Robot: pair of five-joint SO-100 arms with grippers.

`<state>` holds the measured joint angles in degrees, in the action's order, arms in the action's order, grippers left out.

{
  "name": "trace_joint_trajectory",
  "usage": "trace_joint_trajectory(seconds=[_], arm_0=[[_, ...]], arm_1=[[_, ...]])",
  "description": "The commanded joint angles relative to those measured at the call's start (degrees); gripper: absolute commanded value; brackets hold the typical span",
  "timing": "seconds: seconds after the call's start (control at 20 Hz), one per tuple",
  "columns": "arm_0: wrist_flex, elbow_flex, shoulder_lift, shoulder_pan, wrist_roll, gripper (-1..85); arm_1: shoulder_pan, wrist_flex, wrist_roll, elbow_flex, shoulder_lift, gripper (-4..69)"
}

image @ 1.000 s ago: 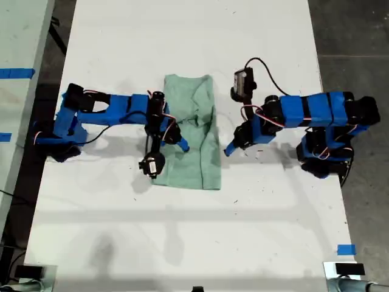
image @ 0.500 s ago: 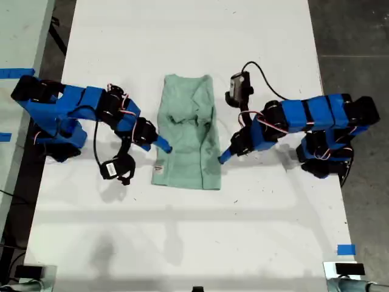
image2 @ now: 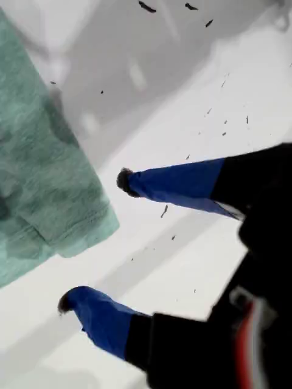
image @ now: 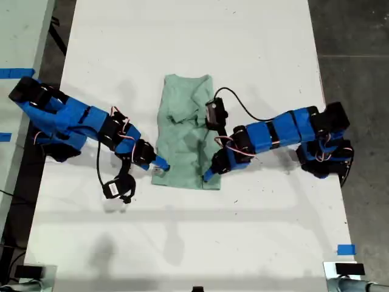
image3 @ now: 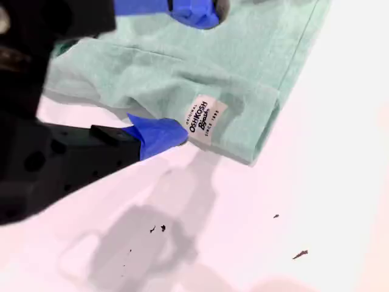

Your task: Fold tshirt

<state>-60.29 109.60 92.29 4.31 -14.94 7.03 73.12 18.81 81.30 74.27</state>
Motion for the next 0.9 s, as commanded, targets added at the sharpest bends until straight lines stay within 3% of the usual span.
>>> trace_joint_trajectory(seconds=[0.0, 0.25, 0.45, 0.85], arm_0=[[1.3, -1.5, -0.8, 1.2, -0.3, 27.1], [2.5, -1.5, -3.2, 2.0, -0.3, 26.5], [2.9, -1.5, -3.6, 2.2, 0.7, 25.8], [0.6, -7.7, -14.2, 2.6, 4.5, 26.1]], arm_1=[[0.8, -2.1, -1.1, -4.3, -1.9, 34.0], [0.3, -6.0, -1.3, -5.0, -10.4, 34.0], [0.3, -6.5, -2.3, -5.7, -13.9, 26.2], [0.0, -6.2, -1.8, -7.7, -14.1, 25.9]])
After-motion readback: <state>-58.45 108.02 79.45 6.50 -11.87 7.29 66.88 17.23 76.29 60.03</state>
